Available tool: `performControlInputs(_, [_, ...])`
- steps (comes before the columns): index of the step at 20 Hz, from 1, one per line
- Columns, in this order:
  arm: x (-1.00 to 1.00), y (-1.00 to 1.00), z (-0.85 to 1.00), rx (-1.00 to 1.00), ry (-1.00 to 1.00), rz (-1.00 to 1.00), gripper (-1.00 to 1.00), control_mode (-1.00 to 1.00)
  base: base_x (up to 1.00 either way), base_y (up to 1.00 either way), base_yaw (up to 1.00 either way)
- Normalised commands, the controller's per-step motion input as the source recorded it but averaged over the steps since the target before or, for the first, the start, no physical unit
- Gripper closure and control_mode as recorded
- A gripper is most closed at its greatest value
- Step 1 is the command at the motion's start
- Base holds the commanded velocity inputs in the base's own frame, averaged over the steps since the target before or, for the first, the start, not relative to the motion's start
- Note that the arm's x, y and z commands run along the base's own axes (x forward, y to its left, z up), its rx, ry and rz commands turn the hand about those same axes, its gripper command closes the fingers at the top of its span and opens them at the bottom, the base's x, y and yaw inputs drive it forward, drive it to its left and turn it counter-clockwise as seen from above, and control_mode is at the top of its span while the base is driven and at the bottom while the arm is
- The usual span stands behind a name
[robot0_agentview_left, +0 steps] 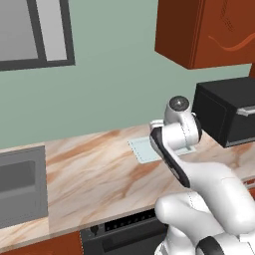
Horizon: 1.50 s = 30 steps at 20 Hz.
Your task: Take the fish out of the fridge, briefly rinse it in the sink, and place it on the tray next to the sink.
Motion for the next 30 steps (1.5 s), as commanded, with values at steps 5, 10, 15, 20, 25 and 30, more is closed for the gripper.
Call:
performControlInputs(5, [0.21,-0.01,-0.11,0.05,0.06,-0.02,1.00,-1.00,0.00,0.00,0.00])
performControlInputs(10, [0.70,-0.28,-0.63,0.14,0.00,-0.07,1.00,-1.00,0.00,0.00,0.00])
performControlInputs(15, [0.24,0.00,-0.26,0.11,0.00,-0.13,1.00,-1.00,0.00,0.00,0.00])
performControlInputs(20, [0.33,0.01,-0.28,0.00,0.05,-0.08,1.00,-1.00,0.00,0.00,0.00])
performControlInputs(25, [0.30,0.00,-0.52,0.00,0.06,-0.07,1.00,-1.00,0.00,0.00,0.00])
performControlInputs(30, [0.38,0.00,-0.33,0.00,0.03,-0.06,1.00,-1.00,0.00,0.00,0.00])
